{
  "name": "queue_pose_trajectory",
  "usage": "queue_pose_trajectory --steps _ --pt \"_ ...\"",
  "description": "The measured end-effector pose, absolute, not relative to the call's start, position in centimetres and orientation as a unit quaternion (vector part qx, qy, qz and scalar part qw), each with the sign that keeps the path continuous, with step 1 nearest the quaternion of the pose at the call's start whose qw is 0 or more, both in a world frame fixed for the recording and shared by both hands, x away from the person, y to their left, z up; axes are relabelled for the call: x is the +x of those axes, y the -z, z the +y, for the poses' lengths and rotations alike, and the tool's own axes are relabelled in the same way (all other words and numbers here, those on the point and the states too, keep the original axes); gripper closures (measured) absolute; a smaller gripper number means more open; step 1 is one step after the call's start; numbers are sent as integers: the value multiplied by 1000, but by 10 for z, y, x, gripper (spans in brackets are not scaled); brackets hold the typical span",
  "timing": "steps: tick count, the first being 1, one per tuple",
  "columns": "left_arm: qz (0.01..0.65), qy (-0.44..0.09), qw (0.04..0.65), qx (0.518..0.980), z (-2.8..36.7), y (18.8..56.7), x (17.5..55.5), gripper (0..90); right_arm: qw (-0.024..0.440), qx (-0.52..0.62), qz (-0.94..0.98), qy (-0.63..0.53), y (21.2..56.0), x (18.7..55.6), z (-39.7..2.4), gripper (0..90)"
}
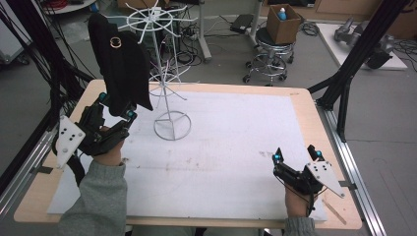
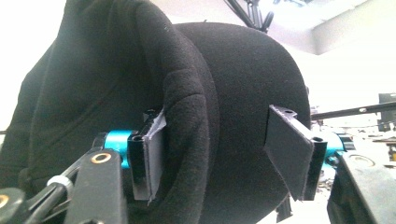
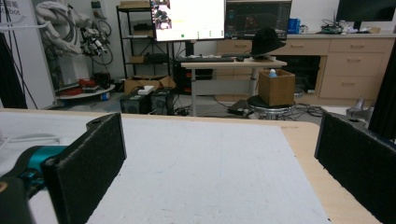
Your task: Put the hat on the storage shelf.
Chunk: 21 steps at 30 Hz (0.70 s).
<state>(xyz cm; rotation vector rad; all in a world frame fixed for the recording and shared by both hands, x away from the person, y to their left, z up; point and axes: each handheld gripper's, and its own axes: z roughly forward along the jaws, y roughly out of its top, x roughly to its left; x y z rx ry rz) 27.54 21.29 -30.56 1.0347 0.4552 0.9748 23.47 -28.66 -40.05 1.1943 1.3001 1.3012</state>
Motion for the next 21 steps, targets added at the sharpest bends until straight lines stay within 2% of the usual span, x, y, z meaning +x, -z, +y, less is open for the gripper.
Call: queue_pose_trajectory --steps 8,9,13,14,21 --pt "198 -450 738 462 218 306 268 331 457 485 528 -527 401 234 -286 10" --pt "202 -455 735 460 218 306 267 266 457 485 528 -527 401 234 -286 10" --pt "206 -458 735 456 222 305 265 207 457 484 528 -527 401 234 -286 9" --pt "208 -459 735 455 223 305 264 153 457 484 528 -527 401 234 -286 10" --pt "212 -462 730 457 232 307 260 114 458 484 528 -527 400 234 -286 9"
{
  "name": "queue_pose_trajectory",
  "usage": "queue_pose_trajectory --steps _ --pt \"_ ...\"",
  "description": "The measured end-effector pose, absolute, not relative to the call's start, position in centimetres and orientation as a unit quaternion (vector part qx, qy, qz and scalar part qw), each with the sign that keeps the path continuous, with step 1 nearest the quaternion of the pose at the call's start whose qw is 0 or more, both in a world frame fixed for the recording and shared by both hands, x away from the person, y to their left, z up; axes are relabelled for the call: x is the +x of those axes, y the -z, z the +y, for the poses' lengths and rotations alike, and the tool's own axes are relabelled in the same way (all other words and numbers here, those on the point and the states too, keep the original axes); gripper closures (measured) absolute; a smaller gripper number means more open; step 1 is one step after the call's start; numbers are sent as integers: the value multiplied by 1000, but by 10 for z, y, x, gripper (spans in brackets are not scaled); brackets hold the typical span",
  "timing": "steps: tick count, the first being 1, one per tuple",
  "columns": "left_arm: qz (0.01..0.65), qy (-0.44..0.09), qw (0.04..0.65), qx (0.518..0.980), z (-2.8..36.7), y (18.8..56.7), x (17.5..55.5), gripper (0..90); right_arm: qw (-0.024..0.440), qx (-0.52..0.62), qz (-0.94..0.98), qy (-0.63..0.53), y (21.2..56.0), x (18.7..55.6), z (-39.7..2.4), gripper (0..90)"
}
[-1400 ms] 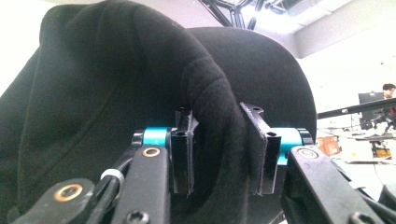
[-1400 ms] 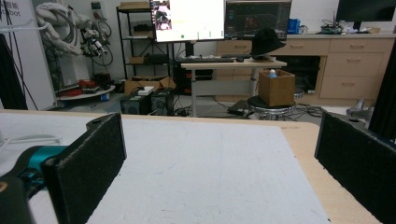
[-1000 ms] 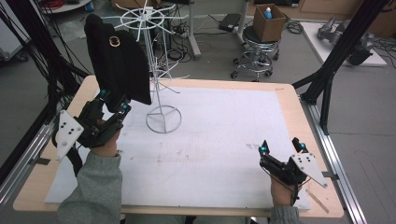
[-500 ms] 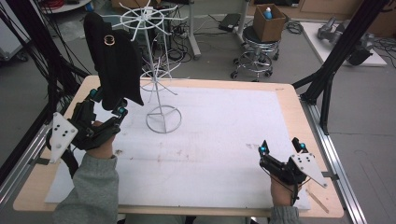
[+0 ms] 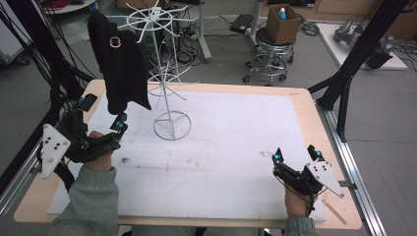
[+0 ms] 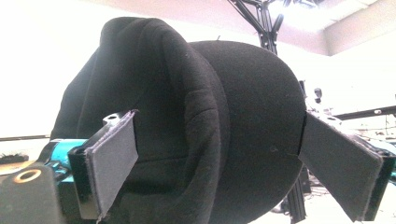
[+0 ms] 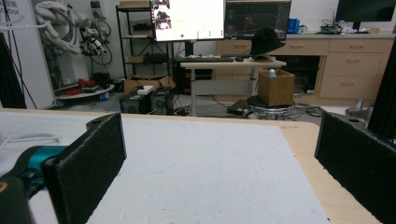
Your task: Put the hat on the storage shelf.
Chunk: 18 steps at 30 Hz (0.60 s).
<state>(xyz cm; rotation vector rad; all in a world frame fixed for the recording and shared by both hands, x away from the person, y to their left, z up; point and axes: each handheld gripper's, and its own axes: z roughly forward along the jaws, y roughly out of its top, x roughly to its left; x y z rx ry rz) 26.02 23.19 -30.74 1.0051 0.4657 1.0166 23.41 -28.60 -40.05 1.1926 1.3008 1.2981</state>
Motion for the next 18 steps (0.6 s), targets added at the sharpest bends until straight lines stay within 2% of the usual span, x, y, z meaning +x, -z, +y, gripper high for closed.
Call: queue_pose_trajectory --steps 7,11,14,18 --pt "206 -473 725 456 242 310 256 99 458 485 527 -526 400 234 -286 9" --pt "227 -471 720 456 250 313 254 77 459 484 528 -526 401 234 -286 9" --pt "244 -472 713 458 256 315 253 17 459 483 528 -526 401 234 -286 9" --pt "257 -469 709 459 263 318 251 17 459 485 527 -525 401 234 -286 10"
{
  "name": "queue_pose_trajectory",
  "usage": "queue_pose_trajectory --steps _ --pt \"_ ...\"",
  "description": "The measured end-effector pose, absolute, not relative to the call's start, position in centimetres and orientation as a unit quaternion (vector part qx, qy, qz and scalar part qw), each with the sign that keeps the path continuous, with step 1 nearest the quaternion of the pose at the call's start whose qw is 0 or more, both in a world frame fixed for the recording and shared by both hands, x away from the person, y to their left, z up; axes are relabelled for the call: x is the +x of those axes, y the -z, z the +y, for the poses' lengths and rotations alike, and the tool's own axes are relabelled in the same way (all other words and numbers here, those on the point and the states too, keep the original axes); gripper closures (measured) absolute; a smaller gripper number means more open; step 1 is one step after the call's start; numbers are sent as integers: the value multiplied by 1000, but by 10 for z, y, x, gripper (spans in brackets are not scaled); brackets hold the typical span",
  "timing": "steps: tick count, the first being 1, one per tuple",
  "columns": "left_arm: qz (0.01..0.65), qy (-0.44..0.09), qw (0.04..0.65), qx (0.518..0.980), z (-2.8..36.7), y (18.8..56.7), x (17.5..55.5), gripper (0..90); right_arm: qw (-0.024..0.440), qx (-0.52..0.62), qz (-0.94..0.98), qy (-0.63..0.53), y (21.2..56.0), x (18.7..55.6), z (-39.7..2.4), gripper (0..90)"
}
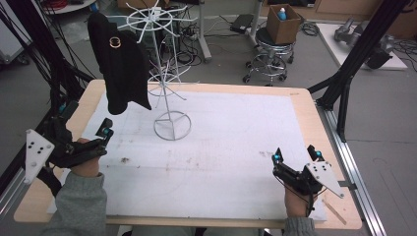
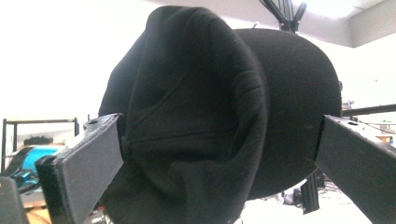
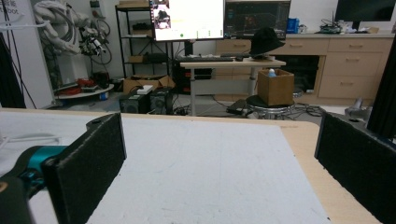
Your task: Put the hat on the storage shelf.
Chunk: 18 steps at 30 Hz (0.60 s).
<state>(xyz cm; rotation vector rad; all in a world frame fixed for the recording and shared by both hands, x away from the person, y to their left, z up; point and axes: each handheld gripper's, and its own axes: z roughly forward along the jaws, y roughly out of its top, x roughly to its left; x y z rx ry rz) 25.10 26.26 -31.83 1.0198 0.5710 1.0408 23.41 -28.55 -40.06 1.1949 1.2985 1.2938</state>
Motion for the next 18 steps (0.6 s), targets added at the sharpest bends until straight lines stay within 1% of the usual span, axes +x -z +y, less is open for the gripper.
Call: queue_pose_trajectory --steps 8,18 --pt "275 -471 689 477 273 331 249 17 459 486 525 -527 400 233 -286 9" --pt "301 -474 672 483 292 344 243 17 459 486 526 -527 400 233 -286 10"
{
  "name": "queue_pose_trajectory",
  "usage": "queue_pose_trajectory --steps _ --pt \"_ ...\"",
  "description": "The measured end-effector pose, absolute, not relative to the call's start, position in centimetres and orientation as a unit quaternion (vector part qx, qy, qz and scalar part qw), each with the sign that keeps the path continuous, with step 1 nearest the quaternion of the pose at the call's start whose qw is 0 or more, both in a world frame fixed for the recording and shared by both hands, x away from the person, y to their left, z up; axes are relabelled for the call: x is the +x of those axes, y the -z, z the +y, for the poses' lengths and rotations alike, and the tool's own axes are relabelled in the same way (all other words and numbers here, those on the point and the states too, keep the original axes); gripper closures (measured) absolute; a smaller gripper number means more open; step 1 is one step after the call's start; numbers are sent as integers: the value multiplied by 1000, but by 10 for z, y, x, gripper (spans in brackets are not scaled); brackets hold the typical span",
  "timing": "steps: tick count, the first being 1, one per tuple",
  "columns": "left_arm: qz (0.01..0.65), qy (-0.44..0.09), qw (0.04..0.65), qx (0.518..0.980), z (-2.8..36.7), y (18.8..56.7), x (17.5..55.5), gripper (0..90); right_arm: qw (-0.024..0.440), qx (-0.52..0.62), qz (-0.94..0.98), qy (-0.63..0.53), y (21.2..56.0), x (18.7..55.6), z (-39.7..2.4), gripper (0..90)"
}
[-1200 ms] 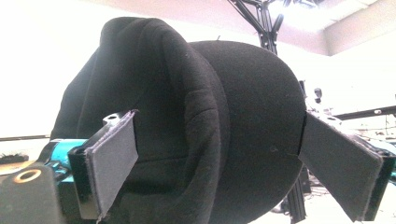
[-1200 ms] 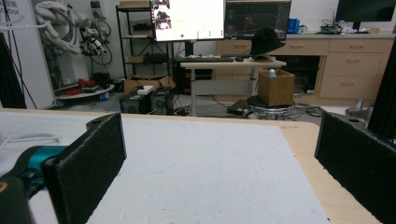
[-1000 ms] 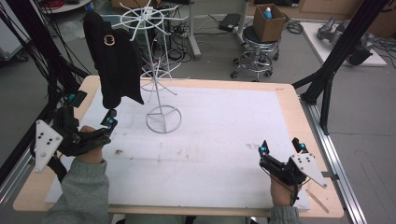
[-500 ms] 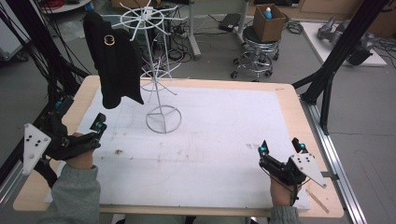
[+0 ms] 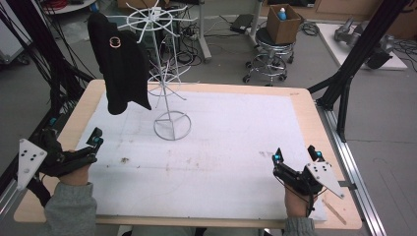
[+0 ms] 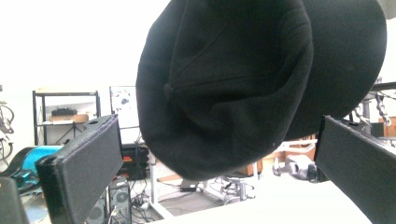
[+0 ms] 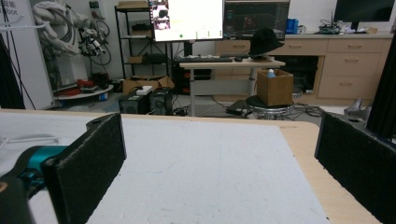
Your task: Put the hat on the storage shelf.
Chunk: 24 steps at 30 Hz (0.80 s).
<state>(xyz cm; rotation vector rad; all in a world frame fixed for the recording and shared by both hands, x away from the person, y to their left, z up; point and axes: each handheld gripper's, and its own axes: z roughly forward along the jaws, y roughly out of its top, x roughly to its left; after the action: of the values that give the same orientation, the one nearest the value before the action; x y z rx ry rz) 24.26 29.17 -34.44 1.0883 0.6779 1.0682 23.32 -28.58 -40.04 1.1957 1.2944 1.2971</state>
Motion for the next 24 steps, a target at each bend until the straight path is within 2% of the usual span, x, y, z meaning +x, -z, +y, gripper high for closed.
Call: queue_pose_trajectory --steps 24 --pt "347 -470 620 524 311 380 228 17 457 485 522 -533 400 232 -288 9"
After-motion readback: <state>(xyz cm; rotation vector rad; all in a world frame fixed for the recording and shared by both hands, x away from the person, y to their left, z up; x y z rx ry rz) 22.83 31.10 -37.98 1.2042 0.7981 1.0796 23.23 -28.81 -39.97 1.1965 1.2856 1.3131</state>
